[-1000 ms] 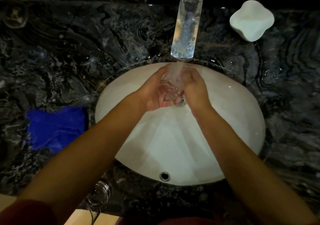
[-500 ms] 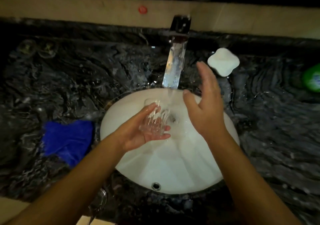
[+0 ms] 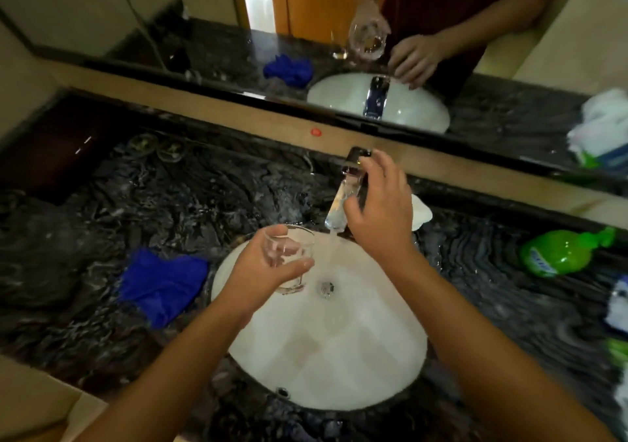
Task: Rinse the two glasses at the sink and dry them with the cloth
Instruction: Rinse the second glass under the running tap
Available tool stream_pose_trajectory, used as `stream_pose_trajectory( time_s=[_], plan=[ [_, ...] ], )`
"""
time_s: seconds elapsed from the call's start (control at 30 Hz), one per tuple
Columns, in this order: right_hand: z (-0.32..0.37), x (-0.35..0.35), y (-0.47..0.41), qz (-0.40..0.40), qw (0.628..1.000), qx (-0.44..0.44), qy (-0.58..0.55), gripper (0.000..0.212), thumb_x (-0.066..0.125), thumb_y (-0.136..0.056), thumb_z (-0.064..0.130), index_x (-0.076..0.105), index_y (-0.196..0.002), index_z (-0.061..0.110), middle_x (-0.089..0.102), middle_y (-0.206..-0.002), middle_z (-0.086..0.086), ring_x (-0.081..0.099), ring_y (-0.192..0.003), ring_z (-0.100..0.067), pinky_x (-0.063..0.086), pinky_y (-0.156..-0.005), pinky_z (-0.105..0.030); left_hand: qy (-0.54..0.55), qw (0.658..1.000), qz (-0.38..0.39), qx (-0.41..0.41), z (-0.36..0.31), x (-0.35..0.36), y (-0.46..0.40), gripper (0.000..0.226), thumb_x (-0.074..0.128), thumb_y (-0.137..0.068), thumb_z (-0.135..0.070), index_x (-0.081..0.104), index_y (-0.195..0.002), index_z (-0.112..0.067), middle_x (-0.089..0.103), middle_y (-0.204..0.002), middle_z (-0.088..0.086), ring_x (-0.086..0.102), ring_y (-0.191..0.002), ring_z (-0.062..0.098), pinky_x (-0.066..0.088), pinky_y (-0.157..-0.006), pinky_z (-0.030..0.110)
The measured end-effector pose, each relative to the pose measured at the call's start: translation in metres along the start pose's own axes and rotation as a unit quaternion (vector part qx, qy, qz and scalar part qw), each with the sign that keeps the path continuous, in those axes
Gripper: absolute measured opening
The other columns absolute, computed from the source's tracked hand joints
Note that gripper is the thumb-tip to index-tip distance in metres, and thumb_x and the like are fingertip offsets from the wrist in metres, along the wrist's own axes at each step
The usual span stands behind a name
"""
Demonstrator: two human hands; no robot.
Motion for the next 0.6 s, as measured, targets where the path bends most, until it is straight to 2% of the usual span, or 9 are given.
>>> stream_pose_trajectory(
  time_s=[0.07,0.13,0.23,0.3,0.43,0.5,0.6],
  plan=[
    [0.003,0.001,-0.008,0.060,0.998,-0.024,0.027,0.066,0.060,-0.089,0.028,0.043,-0.150,0.010,0.032,-0.163,-0.013,0.029,-0.151,-0.032,0.030,-0.120,-0.049,-0.006,1.000,-0.009,0.028,-0.005,-0.005,0.010,0.067,0.091,-0.069,-0.021,0.055,-0.124,-0.032,0.073,-0.113,-0.002,0.072,-0.102,0.013,0.058,-0.087,0.032],
    [0.005,0.005,-0.013,0.114,0.992,-0.034,0.042,0.073,0.060,-0.091,0.030,0.034,-0.156,0.011,0.024,-0.168,-0.011,0.022,-0.155,-0.030,0.029,-0.122,-0.049,-0.003,0.999,-0.009,0.042,-0.013,-0.009,0.016,0.068,0.090,-0.064,-0.030,0.054,-0.122,-0.035,0.072,-0.111,-0.004,0.072,-0.100,0.013,0.059,-0.087,0.034],
    [0.006,0.007,-0.009,0.148,0.987,-0.021,0.052,0.079,0.063,-0.092,0.030,0.026,-0.160,0.013,0.021,-0.169,-0.008,0.022,-0.155,-0.026,0.031,-0.120,-0.043,0.022,0.999,0.006,0.043,-0.025,-0.015,0.022,0.076,0.095,-0.058,-0.044,0.055,-0.122,-0.036,0.072,-0.111,-0.004,0.072,-0.103,0.018,0.060,-0.089,0.046],
    [0.006,0.008,-0.006,0.168,0.983,-0.015,0.065,0.079,0.063,-0.092,0.030,0.027,-0.160,0.012,0.022,-0.169,-0.008,0.019,-0.156,-0.024,0.031,-0.122,-0.042,0.044,0.997,0.016,0.054,-0.033,-0.020,0.027,0.079,0.087,-0.050,-0.050,0.057,-0.121,-0.034,0.073,-0.111,-0.003,0.071,-0.103,0.019,0.060,-0.088,0.046],
    [0.011,0.004,-0.007,0.198,0.976,-0.002,0.094,0.080,0.063,-0.092,0.031,0.025,-0.160,0.014,0.022,-0.169,-0.008,0.017,-0.157,-0.024,0.030,-0.123,-0.044,0.058,0.995,0.043,0.068,-0.036,-0.031,0.047,0.078,0.085,-0.049,-0.054,0.061,-0.120,-0.032,0.073,-0.112,0.001,0.071,-0.105,0.021,0.060,-0.084,0.037],
    [0.015,0.003,-0.007,0.202,0.973,0.002,0.109,0.081,0.065,-0.092,0.033,0.025,-0.160,0.014,0.023,-0.169,-0.007,0.018,-0.157,-0.024,0.030,-0.123,-0.044,0.038,0.994,0.049,0.087,-0.032,-0.037,0.059,0.080,0.088,-0.050,-0.051,0.059,-0.121,-0.031,0.075,-0.108,-0.002,0.072,-0.102,0.014,0.058,-0.081,0.027],
    [0.020,0.003,-0.004,0.204,0.972,0.020,0.113,0.084,0.068,-0.091,0.034,0.025,-0.160,0.015,0.022,-0.169,-0.006,0.018,-0.157,-0.024,0.031,-0.122,-0.044,-0.024,0.991,0.043,0.128,-0.023,-0.044,0.073,0.076,0.094,-0.061,-0.033,0.053,-0.125,-0.032,0.071,-0.111,-0.004,0.068,-0.102,-0.001,0.053,-0.079,0.016]
  ],
)
Point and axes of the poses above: each hand's wrist, its own y-axis away from the middle knuckle, its own x-axis out of the palm, z = x × y, the point moved 3 cm from there along -y, towards the middle knuckle
